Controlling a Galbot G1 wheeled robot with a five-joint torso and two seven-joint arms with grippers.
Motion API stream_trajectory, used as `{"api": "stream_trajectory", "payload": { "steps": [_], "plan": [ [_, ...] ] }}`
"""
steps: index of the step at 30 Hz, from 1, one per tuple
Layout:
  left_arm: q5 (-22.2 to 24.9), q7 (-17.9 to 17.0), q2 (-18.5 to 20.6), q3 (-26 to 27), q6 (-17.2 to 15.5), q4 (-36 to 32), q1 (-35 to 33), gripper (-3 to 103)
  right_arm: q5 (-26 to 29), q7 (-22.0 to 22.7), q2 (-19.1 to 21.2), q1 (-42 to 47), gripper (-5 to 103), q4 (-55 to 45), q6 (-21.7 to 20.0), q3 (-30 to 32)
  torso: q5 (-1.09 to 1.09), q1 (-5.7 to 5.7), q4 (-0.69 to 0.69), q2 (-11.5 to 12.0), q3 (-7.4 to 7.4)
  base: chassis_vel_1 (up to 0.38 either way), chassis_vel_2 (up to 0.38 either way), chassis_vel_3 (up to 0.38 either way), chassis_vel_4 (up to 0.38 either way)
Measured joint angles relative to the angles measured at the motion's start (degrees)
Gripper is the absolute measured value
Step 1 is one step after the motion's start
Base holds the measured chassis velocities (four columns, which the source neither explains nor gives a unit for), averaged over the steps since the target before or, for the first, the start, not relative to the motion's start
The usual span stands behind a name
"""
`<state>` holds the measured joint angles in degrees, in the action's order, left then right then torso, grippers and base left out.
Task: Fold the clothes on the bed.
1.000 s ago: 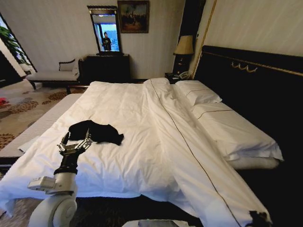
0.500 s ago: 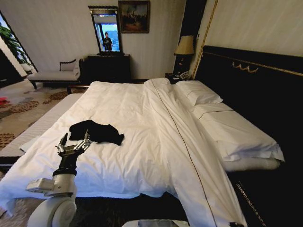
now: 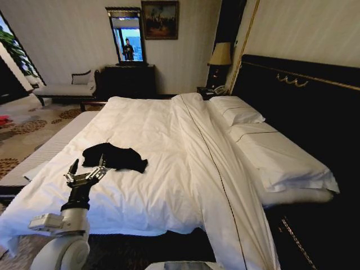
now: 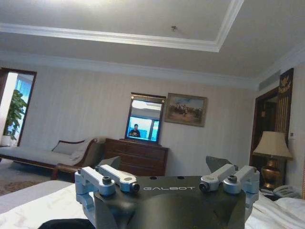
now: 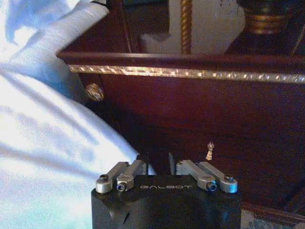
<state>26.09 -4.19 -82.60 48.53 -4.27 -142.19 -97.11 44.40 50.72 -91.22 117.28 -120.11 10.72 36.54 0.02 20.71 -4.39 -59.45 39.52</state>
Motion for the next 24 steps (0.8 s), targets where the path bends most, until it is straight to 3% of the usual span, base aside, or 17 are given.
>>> {"api": "stream_trajectory", "payload": {
  "steps": [1,2,3,4,8,10,14,17,19,20,24],
  "plan": [
    [0.0,0.0,0.0,0.1,0.0,-0.1,-0.1,100,0.0,0.8,-0.1,0.4,24,-1.7,-0.6,0.0,-0.01,0.00,0.04,0.0,0.00,0.000,0.000,0.000,0.000],
    [0.0,0.0,-0.1,0.2,0.0,-0.2,-0.3,100,0.0,2.3,-0.2,1.3,35,-4.7,-1.7,0.0,-0.01,0.00,0.07,0.0,0.00,0.000,0.000,0.000,0.000],
    [-0.1,0.0,-0.1,0.2,0.0,-0.3,-0.5,100,-0.1,3.1,-0.2,1.8,35,-6.7,-2.2,0.0,-0.02,0.00,0.06,0.0,0.00,0.000,0.000,0.000,0.000],
    [-0.1,0.0,-0.1,0.2,0.0,-0.3,-0.5,100,-0.1,3.1,-0.2,1.8,35,-6.7,-2.2,0.0,-0.02,0.00,0.06,0.0,0.00,0.000,0.000,0.000,0.000],
    [-0.2,0.0,-0.2,0.5,0.0,-1.0,-1.2,100,-1.6,3.9,0.7,2.9,56,-13.1,-3.4,1.2,-0.01,0.01,0.06,0.0,0.00,0.000,0.000,0.000,0.000],
    [-0.2,0.0,-0.2,0.6,0.0,-1.0,-1.4,100,-2.0,4.0,1.0,2.7,56,-14.1,-3.7,1.5,-0.02,0.00,0.06,0.0,0.00,0.000,0.000,0.000,0.000],
    [-0.2,0.0,-0.3,0.9,-0.1,-1.1,-2.2,100,-3.9,3.9,2.1,-0.3,73,-17.1,-6.2,3.1,-0.01,0.00,0.06,0.0,0.00,0.000,0.000,0.000,0.000],
    [-0.7,-0.7,-0.3,1.3,-0.9,-1.1,-3.2,100,-5.6,1.7,5.3,-6.3,89,-19.2,-9.1,4.5,-0.01,0.01,0.07,0.0,0.00,0.000,0.000,0.000,0.000],
    [-0.7,-0.9,-0.3,1.4,-1.1,-1.1,-3.4,100,-5.7,0.8,6.3,-7.6,89,-19.7,-9.5,4.6,-0.01,0.01,0.07,0.0,0.00,0.000,0.000,0.000,0.000],
    [-0.7,-1.2,-0.2,1.5,-1.4,-1.1,-3.6,100,-5.7,-0.1,7.3,-9.0,94,-20.1,-9.8,4.6,-0.01,0.01,0.07,0.0,0.00,0.000,0.000,0.000,0.000],
    [-0.8,-2.3,-0.2,1.8,-2.9,-1.1,-4.9,100,-5.8,-7.6,11.0,-14.2,100,-21.6,-10.6,4.2,-0.01,0.01,0.10,0.0,0.00,0.000,0.000,0.000,0.000]
  ]
}}
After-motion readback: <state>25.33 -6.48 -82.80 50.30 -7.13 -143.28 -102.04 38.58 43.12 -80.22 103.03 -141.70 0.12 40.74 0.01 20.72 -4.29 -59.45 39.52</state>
